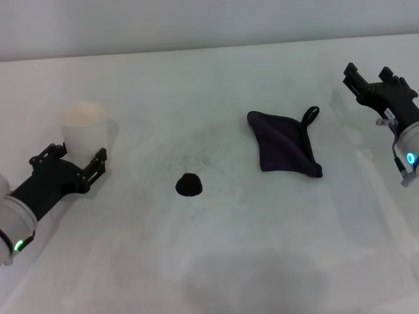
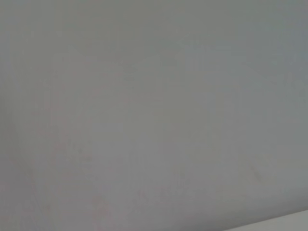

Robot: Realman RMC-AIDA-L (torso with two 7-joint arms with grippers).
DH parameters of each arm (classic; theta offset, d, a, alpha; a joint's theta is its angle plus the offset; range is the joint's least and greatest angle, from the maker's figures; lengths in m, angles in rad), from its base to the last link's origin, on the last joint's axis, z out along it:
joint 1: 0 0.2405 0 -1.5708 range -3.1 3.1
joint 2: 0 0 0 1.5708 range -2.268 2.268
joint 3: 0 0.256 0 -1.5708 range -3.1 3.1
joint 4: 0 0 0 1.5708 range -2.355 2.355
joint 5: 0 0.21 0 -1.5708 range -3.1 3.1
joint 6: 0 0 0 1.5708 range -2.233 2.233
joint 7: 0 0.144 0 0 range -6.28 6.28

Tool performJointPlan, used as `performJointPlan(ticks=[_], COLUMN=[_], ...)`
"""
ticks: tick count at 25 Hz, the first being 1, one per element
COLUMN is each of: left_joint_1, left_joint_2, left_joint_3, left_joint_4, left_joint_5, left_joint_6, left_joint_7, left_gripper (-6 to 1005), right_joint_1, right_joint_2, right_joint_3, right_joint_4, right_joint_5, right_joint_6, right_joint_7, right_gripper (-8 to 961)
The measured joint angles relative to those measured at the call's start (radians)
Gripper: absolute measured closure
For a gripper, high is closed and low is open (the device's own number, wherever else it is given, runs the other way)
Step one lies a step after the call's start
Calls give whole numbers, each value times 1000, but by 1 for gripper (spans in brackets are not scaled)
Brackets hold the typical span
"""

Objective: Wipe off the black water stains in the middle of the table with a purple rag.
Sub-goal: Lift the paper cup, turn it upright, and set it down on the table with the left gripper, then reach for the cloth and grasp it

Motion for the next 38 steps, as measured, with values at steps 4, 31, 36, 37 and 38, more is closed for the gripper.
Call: performJointPlan(ticks=[4, 31, 36, 37, 38], left_joint_1=[2, 38, 61, 64, 70], left_joint_2=[0, 3, 5, 5, 6], left_joint_3=[0, -8, -3, -3, -3], left_joint_4=[-1, -2, -1, -1, 0], left_joint_5=[14, 16, 21, 21, 22], left_joint_6=[2, -14, -43, -48, -53], left_joint_7=[0, 54, 58, 59, 59], left_gripper=[333, 108, 107, 107, 107], right_joint_1=[2, 16, 24, 26, 28], right_joint_2=[0, 0, 0, 0, 0], right_joint_3=[0, 5, 3, 3, 2], right_joint_4=[0, -5, -8, -8, -9], right_joint_5=[0, 0, 0, 0, 0], right_joint_6=[0, 7, 8, 8, 8], right_joint_7=[0, 0, 0, 0, 0], right_gripper=[111, 111, 111, 111, 111])
